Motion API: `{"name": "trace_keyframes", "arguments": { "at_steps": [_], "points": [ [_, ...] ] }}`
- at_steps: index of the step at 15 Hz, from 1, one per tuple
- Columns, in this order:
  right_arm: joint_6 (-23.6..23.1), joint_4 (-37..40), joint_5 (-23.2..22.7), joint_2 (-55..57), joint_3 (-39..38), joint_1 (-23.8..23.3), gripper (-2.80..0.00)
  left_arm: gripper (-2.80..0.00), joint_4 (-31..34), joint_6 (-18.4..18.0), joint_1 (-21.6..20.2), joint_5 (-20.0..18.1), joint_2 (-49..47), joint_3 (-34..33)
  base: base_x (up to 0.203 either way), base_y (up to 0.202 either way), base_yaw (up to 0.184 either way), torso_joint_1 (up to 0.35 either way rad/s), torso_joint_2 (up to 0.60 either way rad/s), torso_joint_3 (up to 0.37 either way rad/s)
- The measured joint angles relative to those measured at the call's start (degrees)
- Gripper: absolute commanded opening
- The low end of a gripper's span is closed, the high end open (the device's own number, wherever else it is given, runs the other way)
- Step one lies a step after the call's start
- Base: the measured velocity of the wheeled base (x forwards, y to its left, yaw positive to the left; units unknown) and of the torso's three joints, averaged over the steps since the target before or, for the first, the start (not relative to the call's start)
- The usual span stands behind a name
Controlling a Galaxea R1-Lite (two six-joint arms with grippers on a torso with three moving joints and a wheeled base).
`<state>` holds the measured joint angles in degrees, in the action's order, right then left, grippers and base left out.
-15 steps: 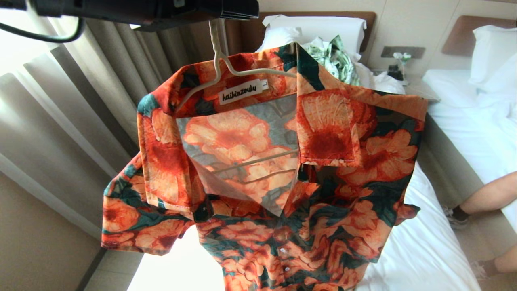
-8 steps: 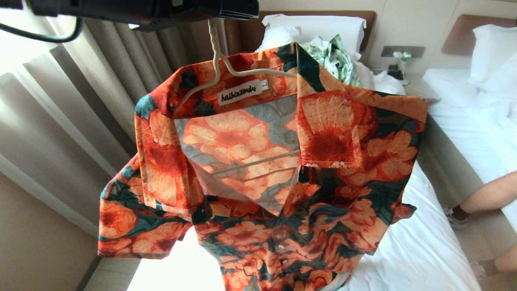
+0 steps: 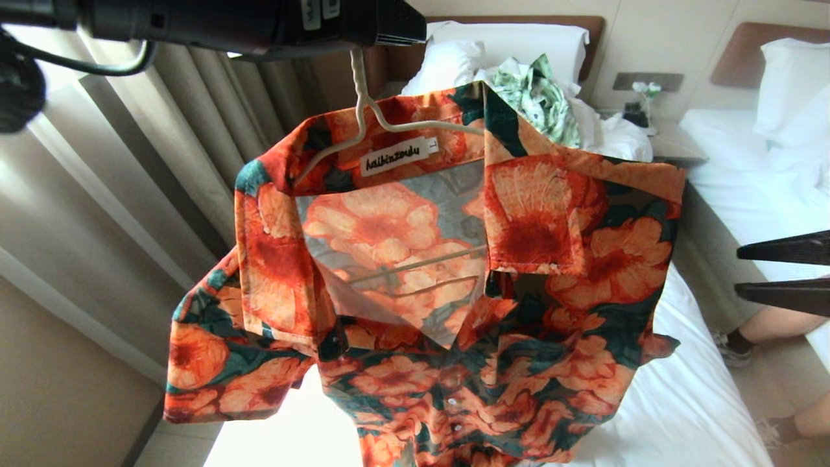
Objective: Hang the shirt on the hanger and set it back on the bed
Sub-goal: Take the clothes hanger out of the clothes
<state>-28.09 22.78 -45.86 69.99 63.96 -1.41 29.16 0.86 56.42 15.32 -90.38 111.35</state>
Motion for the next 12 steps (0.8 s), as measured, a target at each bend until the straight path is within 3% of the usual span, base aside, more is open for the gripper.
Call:
{"name": "trace_keyframes", "arguments": {
  "at_steps": [8,9,12],
  "points": [
    [-0.15,-11.08,4.86,9.96,-0.44,11.24,0.00,-2.80,-0.04,-0.09,0.09,0.02,0.09,0.00,0.000,0.000,0.000,0.000,0.00,0.000],
    [-0.08,-11.66,5.85,10.90,-0.55,13.00,-2.80,-2.80,-0.06,-0.12,0.09,0.02,0.17,0.00,0.000,0.000,0.000,0.000,0.00,0.000],
    [0.43,-13.34,6.70,12.63,-0.90,15.90,-2.80,-2.80,0.00,-0.11,0.02,0.12,0.45,0.00,0.000,0.000,0.000,0.000,0.00,0.000]
  ]
}}
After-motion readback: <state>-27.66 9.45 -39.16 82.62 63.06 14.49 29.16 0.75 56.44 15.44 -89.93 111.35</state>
